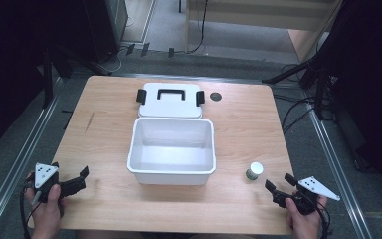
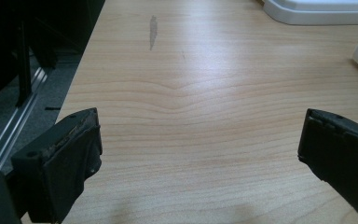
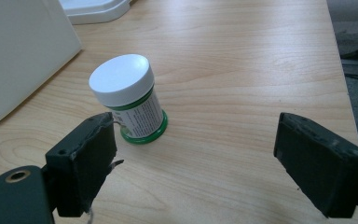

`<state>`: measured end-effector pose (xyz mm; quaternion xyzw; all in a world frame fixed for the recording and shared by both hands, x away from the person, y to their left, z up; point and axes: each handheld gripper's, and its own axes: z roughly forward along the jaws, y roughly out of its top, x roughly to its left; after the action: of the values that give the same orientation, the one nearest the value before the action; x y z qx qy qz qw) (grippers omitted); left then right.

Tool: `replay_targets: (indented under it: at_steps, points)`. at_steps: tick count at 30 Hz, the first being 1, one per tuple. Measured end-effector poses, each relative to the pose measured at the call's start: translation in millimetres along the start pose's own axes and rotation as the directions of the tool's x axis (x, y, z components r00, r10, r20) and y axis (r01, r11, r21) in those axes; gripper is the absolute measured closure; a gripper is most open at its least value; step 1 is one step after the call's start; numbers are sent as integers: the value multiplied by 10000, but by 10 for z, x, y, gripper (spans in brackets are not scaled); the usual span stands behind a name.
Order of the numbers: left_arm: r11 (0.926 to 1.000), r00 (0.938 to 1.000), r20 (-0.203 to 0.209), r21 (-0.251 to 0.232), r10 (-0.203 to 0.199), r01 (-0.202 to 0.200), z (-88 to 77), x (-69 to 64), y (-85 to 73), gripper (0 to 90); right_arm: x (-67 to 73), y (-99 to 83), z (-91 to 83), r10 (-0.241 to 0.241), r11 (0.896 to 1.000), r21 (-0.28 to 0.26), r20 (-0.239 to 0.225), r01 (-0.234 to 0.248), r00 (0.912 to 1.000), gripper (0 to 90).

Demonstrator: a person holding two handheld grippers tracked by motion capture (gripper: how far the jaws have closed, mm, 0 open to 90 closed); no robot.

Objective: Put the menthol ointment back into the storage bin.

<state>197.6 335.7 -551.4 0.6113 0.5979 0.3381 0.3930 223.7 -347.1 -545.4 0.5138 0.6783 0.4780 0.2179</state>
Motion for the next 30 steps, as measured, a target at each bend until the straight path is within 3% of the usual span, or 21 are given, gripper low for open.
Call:
replay_targets:
  at_steps: [3, 7, 13, 14, 18, 19, 20, 21, 22, 23, 29, 30]
  points:
    - [10000, 10000, 13, -17, -20, 20, -1, -1, 0, 2, 0, 6, 1, -20, 10000, 69, -46, 20, 10000, 136]
    - [10000, 10000, 43, 11, -13, 13, -1, -1, 0, 2, -3, 29, -32, -67, 9998, 181, 259, 63, 9996, 137]
    - [10000, 10000, 45, 27, 5, -5, 2, 0, 1, 2, 27, 138, -87, -636, 9936, 941, 28, 630, 9980, 137]
    - [10000, 10000, 30, 26, -21, 21, 3, 1, 2, 2, 34, 212, -113, -740, 9897, 1221, -155, 754, 9971, 139]
    - [10000, 10000, 22, 28, -3, 3, 1, 0, 1, 2, 54, 352, -119, -1332, 9720, 2021, 549, 1196, 9896, 163]
    - [10000, 10000, 30, 33, -6, 6, 0, 0, 1, 1, 53, 384, -113, -1446, 9649, 2284, 495, 1298, 9882, 163]
    - [10000, 10000, 30, 33, -6, 6, 0, 0, 1, 1, 53, 384, -113, -1446, 9649, 2284, 495, 1298, 9882, 163]
    - [10000, 10000, 41, 25, -13, 13, -1, -3, 0, 1, 67, 415, -102, -1629, 9537, 2626, 414, 1466, 9858, 163]
    - [10000, 10000, 41, 25, -13, 13, -1, -3, 0, 2, 67, 415, -102, -1629, 9537, 2626, 414, 1466, 9858, 163]
    - [10000, 10000, 42, 34, -10, 10, -1, -2, 0, 1, 81, 439, -75, -1892, 9358, 3092, 347, 1695, 9813, 163]
    - [10000, 10000, 17, 32, -18, 18, -1, -6, 0, 2, 86, 522, -17, -2051, 8925, 4181, 425, 1690, 9778, 165]
    - [10000, 10000, 17, 32, -18, 18, -1, -6, 0, 2, 86, 522, -17, -2051, 8925, 4181, 425, 1690, 9778, 165]
